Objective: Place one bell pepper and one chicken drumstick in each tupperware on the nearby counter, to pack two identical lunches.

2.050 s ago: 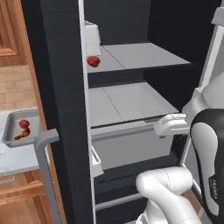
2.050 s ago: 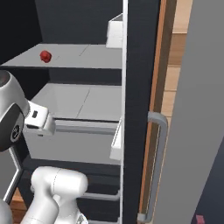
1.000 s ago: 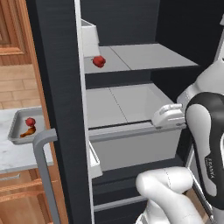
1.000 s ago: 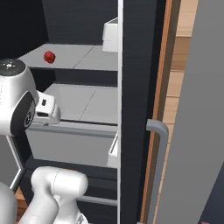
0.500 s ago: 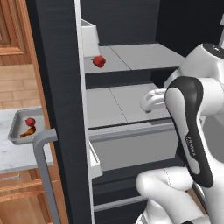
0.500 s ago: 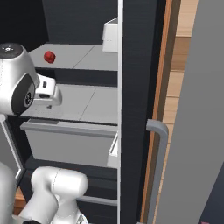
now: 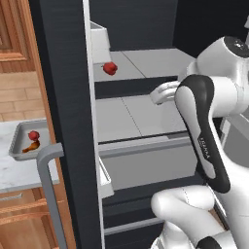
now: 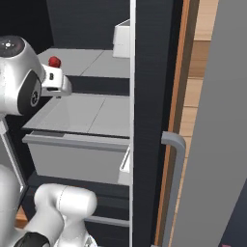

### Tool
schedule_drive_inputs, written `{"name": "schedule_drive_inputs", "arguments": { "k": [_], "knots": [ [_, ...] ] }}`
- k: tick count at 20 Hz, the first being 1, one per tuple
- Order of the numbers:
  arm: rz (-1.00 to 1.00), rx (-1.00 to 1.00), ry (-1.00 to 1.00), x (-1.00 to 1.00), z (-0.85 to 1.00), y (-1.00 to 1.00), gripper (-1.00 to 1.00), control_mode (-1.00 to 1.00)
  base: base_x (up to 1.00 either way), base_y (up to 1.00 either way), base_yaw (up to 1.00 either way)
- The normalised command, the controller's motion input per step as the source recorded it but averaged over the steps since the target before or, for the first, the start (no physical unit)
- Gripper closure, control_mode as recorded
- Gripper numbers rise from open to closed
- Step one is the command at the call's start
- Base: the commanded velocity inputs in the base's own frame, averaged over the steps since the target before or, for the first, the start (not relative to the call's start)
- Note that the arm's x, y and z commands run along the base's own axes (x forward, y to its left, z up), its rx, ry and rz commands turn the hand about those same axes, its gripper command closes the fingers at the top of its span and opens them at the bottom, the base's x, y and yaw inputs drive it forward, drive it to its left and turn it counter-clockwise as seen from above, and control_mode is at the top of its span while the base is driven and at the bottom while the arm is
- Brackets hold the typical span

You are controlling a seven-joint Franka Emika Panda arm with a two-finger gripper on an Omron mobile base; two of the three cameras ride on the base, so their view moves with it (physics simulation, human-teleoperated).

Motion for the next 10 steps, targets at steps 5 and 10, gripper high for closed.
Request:
{"name": "schedule_drive_inputs", "arguments": {
  "k": [5,10],
  "knots": [
    [0.00,0.00,-0.11,0.31,0.41,0.19,-1.00,-1.00,0.00,0.00,0.00],
    [0.00,0.00,-0.05,0.47,0.14,0.31,-1.00,-1.00,0.00,0.00,0.00]
  ]
}}
